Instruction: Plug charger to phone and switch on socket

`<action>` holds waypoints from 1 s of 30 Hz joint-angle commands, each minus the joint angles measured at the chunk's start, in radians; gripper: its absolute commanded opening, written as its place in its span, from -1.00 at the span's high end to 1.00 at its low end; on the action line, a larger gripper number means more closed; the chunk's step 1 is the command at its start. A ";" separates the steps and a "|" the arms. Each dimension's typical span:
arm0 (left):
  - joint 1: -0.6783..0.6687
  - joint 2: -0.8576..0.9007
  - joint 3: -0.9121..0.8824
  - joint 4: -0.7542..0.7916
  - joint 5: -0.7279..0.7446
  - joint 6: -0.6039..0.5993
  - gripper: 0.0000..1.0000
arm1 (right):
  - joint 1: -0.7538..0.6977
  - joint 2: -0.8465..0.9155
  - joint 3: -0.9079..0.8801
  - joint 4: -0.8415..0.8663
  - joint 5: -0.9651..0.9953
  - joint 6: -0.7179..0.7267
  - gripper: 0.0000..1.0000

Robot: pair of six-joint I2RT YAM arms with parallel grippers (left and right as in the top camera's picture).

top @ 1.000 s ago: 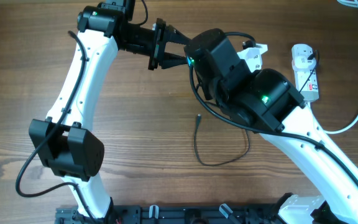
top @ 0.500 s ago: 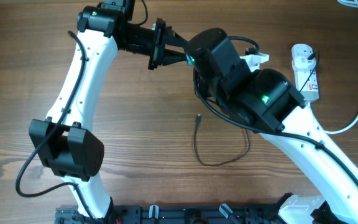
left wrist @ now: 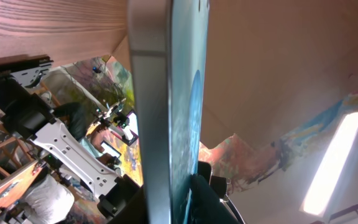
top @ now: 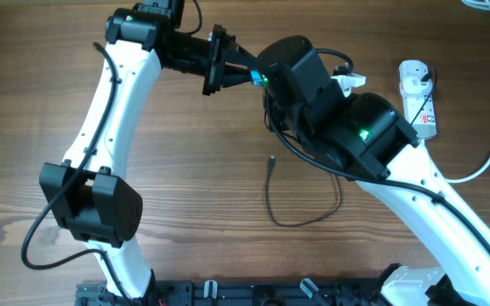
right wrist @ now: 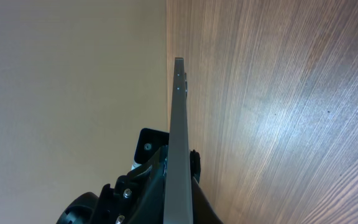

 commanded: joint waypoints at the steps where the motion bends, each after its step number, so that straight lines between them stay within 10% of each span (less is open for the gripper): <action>1: -0.003 -0.032 0.019 0.000 0.028 0.002 0.63 | 0.002 -0.016 0.017 0.010 -0.018 0.012 0.92; 7: -0.003 -0.032 0.019 0.000 0.027 0.002 0.92 | 0.002 -0.016 0.017 -0.003 -0.021 -0.002 0.75; 12: -0.003 -0.032 0.019 0.001 0.027 0.002 0.92 | 0.002 -0.016 0.017 -0.006 0.023 -0.204 -0.39; 17: 0.016 -0.032 0.019 0.017 -0.083 0.031 0.92 | -0.001 -0.042 0.017 -0.050 0.059 -0.486 -0.93; 30: 0.078 -0.032 0.019 0.015 -0.375 0.464 0.93 | -0.192 -0.076 -0.008 -0.389 -0.033 -1.302 -0.99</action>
